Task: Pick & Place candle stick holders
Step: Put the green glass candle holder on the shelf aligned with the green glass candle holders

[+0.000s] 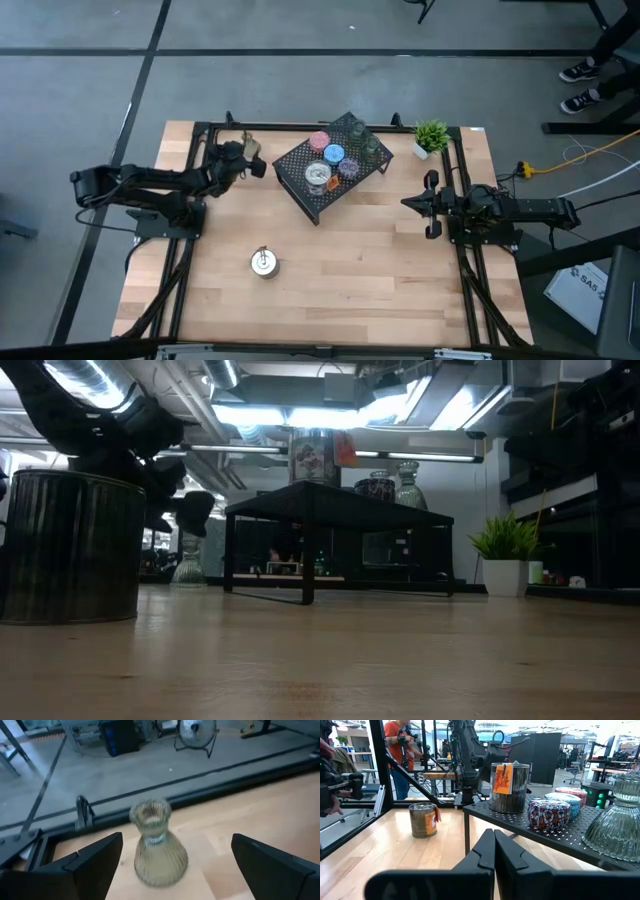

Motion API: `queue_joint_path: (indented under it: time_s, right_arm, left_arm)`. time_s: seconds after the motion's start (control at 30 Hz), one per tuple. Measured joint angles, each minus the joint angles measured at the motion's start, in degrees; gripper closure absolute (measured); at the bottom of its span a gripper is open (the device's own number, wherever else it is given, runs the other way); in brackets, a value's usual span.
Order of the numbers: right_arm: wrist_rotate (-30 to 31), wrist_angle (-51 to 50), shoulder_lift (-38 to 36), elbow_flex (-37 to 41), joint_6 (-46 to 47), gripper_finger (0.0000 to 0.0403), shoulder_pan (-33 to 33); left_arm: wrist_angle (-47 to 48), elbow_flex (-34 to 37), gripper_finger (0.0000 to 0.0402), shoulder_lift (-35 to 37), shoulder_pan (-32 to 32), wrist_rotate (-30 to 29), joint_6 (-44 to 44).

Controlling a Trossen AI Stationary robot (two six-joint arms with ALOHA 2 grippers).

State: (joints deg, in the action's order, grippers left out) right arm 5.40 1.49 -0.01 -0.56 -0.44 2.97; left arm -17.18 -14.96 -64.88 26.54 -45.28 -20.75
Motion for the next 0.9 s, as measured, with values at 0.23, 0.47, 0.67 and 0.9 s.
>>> queue_joint_path:
  time_s: [0.23,0.47,0.67,0.9]
  right_arm:
    - [0.0,0.0,0.0,0.0,0.0,0.0402,0.0]
    - [0.0,0.0,0.0,0.0,0.0,0.0402,0.0]
    - [0.0,0.0,0.0,0.0,0.0,0.0402,0.0]
    - [0.0,0.0,0.0,0.0,0.0,0.0402,0.0]
  left_arm:
    - [-9.5,0.0,0.0029,-5.4,4.4,4.8,2.5]
    - [-15.6,0.0,0.0029,-10.5,7.8,7.1,3.6]
    - [-18.4,0.0,0.0029,-12.4,10.5,7.9,3.5]
    - [-19.1,0.0,0.0046,-12.6,13.7,12.4,2.7]
